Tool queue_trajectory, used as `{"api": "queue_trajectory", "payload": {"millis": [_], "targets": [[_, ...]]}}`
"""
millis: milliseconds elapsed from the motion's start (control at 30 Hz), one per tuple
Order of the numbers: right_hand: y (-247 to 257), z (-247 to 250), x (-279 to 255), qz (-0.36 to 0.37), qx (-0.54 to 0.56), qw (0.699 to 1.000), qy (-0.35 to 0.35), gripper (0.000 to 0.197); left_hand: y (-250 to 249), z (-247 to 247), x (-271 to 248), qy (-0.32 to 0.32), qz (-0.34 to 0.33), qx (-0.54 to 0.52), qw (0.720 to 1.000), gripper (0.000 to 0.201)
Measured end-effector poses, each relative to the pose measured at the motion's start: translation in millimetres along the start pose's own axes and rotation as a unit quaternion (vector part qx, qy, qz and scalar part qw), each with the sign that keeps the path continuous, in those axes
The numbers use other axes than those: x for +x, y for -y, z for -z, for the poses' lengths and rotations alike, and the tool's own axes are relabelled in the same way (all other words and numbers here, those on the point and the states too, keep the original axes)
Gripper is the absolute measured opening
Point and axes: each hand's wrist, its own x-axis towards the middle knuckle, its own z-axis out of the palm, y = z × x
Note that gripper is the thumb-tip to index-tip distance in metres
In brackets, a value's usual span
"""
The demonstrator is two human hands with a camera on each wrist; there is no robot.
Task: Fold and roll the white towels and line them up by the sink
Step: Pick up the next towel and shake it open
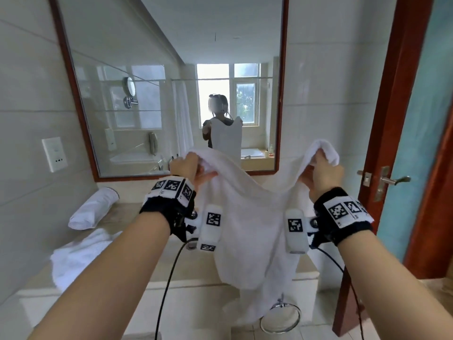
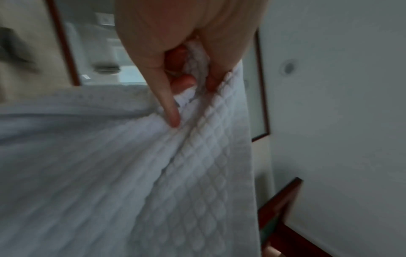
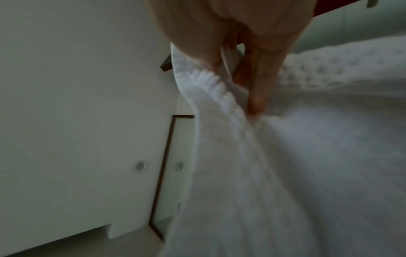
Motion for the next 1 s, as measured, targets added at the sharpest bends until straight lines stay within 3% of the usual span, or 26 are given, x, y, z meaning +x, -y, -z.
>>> {"api": "queue_trajectory", "payload": {"millis": [133, 267, 400, 667, 833, 900, 1000], "targets": [[30.5, 4.0, -10.5, 0.04, 0.104, 0.993, -0.044, 0.015, -44.7, 9.4, -9.0, -0.047, -0.061, -0.098, 0.992, 0.022], [53.7, 1.6, -18.6, 0.13, 0.133, 0.98, -0.075, 0.019, -72.5, 22.4, -15.4, -0.073, -0.115, -0.124, 0.983, 0.019], [58.3, -6.3, -15.1, 0.174, 0.121, 0.973, -0.093, 0.017, -78.5, 26.0, -13.9, -0.1, -0.156, -0.139, 0.973, 0.018], [29.2, -23.1, 21.1, 0.192, 0.102, 0.971, -0.097, 0.016, -41.9, 24.5, 26.9, -0.15, -0.204, 0.012, 0.967, 0.024], [-6.4, -34.6, 67.2, 0.164, 0.08, 0.978, -0.101, 0.017, -7.0, 14.2, 82.8, -0.161, -0.195, 0.03, 0.967, 0.022], [-25.5, -40.2, 92.6, 0.15, 0.078, 0.981, -0.097, 0.017, 11.8, 4.5, 110.5, -0.172, -0.19, 0.037, 0.966, 0.033], [-59.0, -52.8, 138.1, 0.162, 0.005, 0.981, -0.109, 0.018, 40.0, -18.4, 154.9, -0.185, -0.195, 0.064, 0.961, 0.018]]}}
